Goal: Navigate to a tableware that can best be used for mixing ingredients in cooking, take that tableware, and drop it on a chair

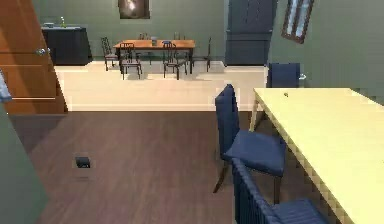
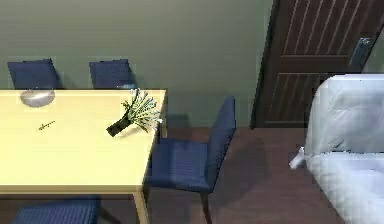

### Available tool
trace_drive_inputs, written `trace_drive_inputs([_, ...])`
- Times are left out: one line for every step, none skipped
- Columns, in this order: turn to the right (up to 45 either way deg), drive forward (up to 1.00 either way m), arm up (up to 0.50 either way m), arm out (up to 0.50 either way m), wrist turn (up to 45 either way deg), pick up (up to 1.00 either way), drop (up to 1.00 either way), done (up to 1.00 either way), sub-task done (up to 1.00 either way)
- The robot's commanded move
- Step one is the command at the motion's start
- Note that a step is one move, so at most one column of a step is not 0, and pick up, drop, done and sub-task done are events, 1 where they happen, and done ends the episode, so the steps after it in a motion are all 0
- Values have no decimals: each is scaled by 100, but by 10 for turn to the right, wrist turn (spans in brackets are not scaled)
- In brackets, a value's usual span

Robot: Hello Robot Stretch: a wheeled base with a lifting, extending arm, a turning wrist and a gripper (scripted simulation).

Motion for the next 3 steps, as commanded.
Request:
trace_drive_inputs([-450, 0, 0, 0, 0, 0, 0, 0, 0])
trace_drive_inputs([-420, 0, 0, 0, 0, 0, 0, 0, 0])
trace_drive_inputs([0, 30, 0, 0, 0, 0, 0, 0, 0])
